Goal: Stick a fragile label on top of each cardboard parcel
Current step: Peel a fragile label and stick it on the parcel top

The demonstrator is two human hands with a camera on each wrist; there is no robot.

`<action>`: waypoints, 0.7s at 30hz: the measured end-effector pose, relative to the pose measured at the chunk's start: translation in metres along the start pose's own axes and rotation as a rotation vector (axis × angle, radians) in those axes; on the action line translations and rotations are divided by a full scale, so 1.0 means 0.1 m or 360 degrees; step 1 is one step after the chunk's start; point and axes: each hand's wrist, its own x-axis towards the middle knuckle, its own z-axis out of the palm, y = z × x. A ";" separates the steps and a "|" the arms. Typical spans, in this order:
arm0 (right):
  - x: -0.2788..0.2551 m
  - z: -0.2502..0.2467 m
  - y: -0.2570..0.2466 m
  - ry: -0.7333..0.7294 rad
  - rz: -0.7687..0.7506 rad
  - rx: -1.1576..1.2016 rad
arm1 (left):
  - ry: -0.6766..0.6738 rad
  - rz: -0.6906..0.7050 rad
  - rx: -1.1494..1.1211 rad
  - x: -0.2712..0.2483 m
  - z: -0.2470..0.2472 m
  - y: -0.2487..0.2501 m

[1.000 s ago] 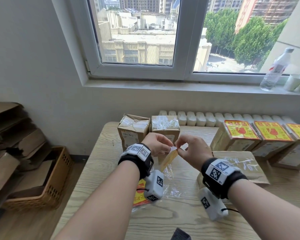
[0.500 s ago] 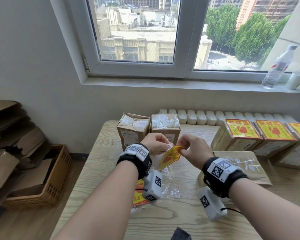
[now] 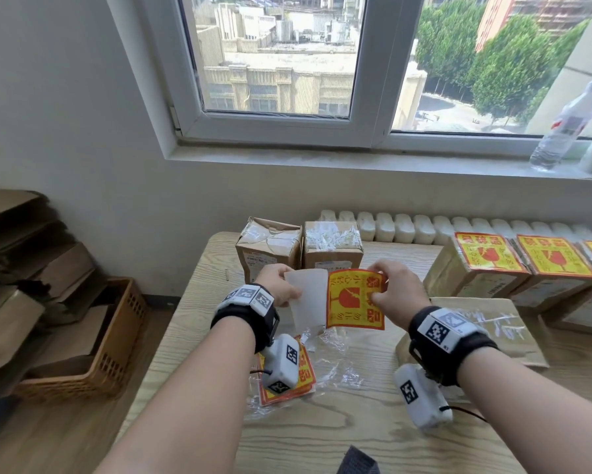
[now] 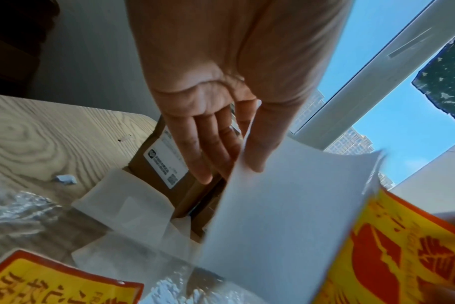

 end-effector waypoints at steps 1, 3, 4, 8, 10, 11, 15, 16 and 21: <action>0.01 0.01 0.01 0.0007 0.0012 0.0007 | 0.0047 -0.0033 0.0023 0.03 -0.03 -0.04; 0.03 0.02 0.01 0.0009 0.0038 0.0029 | 0.0125 -0.0093 0.0137 0.07 -0.11 -0.09; 0.03 0.03 0.02 0.0007 0.0041 0.0030 | 0.0163 -0.0129 0.0194 0.08 -0.14 -0.12; 0.06 0.07 0.03 0.0011 0.0066 0.0041 | 0.0269 -0.0320 0.0261 0.18 -0.24 -0.30; 0.08 0.10 0.05 0.0009 0.0085 0.0048 | 0.0322 -0.0414 0.0283 0.25 -0.25 -0.44; 0.09 0.12 0.06 0.0000 0.0091 0.0047 | 0.0351 -0.0457 0.0259 0.32 -0.24 -0.53; 0.12 0.19 0.07 -0.0045 0.0116 0.0039 | 0.0341 -0.0507 0.0192 0.52 -0.19 -0.77; 0.12 0.20 0.07 -0.0063 0.0128 0.0050 | 0.0330 -0.0504 0.0187 0.47 -0.18 -0.72; 0.15 0.25 0.08 -0.0118 0.0158 0.0095 | 0.0244 -0.0488 0.0081 0.50 -0.07 -0.71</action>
